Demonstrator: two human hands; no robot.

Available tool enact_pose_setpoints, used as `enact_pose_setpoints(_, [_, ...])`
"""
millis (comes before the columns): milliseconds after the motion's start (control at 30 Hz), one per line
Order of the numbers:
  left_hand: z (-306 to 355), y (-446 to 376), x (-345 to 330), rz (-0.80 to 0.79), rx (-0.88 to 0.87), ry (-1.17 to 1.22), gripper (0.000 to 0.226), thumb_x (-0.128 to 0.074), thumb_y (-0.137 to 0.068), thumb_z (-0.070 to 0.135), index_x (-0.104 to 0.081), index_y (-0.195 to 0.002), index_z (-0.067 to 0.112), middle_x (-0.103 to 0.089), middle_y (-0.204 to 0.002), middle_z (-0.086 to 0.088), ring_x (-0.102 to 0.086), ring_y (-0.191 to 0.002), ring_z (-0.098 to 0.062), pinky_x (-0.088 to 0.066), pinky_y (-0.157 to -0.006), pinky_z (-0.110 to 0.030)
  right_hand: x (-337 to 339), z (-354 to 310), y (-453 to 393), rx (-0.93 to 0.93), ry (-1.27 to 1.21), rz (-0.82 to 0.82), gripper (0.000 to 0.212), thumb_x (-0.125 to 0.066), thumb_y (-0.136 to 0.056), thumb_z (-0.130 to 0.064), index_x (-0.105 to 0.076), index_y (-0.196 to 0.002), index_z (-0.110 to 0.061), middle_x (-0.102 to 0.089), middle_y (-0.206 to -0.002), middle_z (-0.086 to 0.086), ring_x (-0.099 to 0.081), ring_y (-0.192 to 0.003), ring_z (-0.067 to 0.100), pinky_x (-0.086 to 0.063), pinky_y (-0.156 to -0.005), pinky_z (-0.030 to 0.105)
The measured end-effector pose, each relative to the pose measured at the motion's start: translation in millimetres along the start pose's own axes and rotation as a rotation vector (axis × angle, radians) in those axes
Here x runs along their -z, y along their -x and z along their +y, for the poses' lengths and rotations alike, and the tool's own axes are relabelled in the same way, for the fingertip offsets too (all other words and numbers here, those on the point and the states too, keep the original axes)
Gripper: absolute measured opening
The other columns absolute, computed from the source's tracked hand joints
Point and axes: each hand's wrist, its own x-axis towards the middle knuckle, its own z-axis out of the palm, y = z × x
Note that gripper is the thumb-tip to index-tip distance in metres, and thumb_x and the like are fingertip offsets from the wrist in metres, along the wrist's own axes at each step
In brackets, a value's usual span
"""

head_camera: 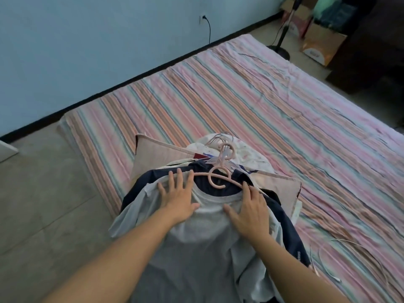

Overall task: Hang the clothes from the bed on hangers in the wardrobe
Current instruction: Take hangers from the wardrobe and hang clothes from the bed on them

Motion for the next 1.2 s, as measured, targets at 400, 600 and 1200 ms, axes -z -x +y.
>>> enact_pose_setpoints(400, [-44,124,65,0.108,-0.006,0.207,0.077,-0.067,-0.082,0.050,-0.035,-0.148,0.025,-0.039,-0.153,-0.001,-0.030,-0.142,-0.026,-0.022,-0.114,-0.046,87,-84,58,0.134,-0.210,-0.078,0.065,-0.067,-0.089,-0.039,-0.044,-0.145,-0.017,-0.044,-0.150,0.001,-0.041,-0.137,0.021,-0.035,-0.113,0.038])
enact_pose_setpoints(600, [-92,241,105,0.031,-0.037,0.383,0.061,-0.071,-0.082,0.044,-0.052,-0.134,0.019,-0.058,-0.132,-0.004,-0.057,-0.115,-0.024,-0.048,-0.095,-0.040,139,-158,152,0.246,-0.344,0.004,0.049,-0.077,-0.082,-0.029,-0.064,-0.127,-0.017,-0.065,-0.126,0.000,-0.060,-0.117,0.019,-0.048,-0.098,0.036])
enact_pose_setpoints(1200, [-269,623,57,0.483,0.377,0.610,0.075,-0.069,-0.087,0.041,-0.031,-0.151,0.031,-0.036,-0.155,0.000,-0.040,-0.138,-0.019,-0.041,-0.104,-0.037,185,-410,452,1.019,0.026,-0.294,0.063,-0.068,-0.088,-0.046,-0.046,-0.143,-0.026,-0.052,-0.142,-0.004,-0.049,-0.130,0.015,-0.043,-0.107,0.034])
